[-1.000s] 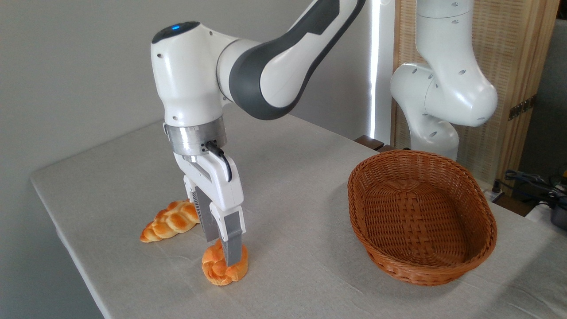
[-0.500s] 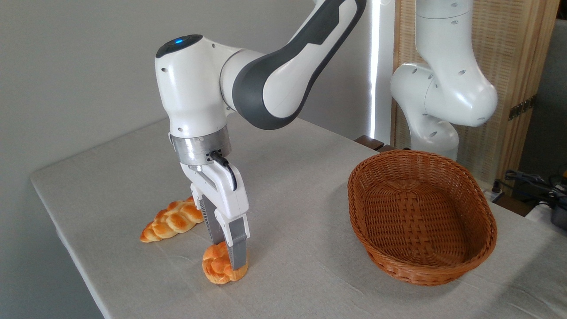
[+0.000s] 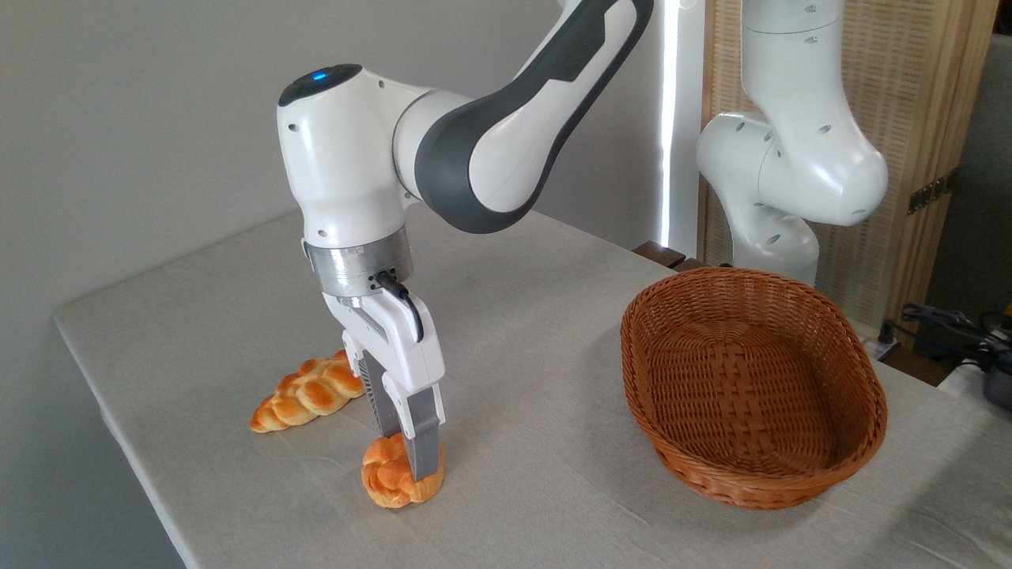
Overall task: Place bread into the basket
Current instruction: 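Close the gripper around the round orange bun, then lift the bun and carry it over the wicker basket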
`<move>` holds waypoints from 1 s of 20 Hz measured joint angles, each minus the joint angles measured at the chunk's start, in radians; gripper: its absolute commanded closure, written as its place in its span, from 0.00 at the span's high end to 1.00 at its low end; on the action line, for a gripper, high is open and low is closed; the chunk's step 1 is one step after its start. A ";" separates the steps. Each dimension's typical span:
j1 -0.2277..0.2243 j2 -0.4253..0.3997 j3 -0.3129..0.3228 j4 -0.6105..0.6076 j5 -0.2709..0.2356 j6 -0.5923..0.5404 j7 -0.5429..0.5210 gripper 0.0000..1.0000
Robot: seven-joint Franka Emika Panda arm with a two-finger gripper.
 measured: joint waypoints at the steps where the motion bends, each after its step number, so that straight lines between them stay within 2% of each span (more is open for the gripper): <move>1: 0.000 0.000 0.000 0.000 0.000 0.000 0.000 0.03; 11: 0.004 -0.013 0.031 0.018 0.000 -0.030 0.000 0.02; 13: 0.006 -0.038 0.032 0.057 0.000 -0.107 0.000 0.02; 16: 0.009 -0.119 0.032 0.103 -0.021 -0.258 0.005 0.02; 20: 0.017 -0.267 0.046 0.103 -0.031 -0.489 0.170 0.03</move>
